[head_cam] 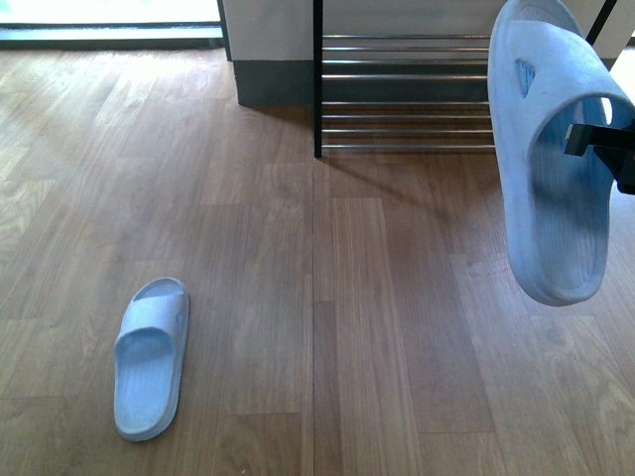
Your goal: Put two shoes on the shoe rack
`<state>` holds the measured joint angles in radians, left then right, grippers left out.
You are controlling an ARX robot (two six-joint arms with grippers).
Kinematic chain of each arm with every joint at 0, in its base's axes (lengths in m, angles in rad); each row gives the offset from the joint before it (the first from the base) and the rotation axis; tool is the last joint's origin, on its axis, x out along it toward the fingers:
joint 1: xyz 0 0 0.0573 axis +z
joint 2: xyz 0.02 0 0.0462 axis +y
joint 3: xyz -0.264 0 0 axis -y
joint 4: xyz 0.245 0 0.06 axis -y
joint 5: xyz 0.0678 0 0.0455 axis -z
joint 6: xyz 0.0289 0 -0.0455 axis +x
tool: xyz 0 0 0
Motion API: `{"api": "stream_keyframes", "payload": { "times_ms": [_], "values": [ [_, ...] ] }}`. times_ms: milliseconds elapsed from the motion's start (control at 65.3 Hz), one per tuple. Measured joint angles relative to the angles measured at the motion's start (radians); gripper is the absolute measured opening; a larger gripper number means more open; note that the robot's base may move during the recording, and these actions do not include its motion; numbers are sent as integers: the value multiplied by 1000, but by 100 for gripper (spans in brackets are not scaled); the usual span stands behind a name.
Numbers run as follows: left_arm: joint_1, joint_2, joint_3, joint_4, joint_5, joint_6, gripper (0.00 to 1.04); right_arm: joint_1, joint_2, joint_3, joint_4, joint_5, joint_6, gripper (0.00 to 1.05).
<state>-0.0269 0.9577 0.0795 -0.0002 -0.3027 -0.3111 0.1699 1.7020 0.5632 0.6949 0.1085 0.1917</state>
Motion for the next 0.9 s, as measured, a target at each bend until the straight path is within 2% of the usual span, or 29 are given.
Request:
{"api": "stream_keyframes", "payload": {
  "times_ms": [184, 306, 414, 536, 720, 904],
  "values": [
    [-29, 628, 55, 528, 59, 29, 95, 0, 0, 0, 0, 0, 0, 1],
    [-47, 1033, 173, 770, 75, 89, 95, 0, 0, 0, 0, 0, 0, 1],
    [-50, 1214, 248, 803, 93, 130, 95, 0, 0, 0, 0, 0, 0, 1],
    [-57, 1269, 283, 814, 107, 150, 95, 0, 0, 0, 0, 0, 0, 1],
    [-73, 1250, 302, 793, 87, 150, 95, 0, 0, 0, 0, 0, 0, 1],
    [-98, 1085, 243, 718, 50, 101, 95, 0, 0, 0, 0, 0, 0, 1]
  ]
}}
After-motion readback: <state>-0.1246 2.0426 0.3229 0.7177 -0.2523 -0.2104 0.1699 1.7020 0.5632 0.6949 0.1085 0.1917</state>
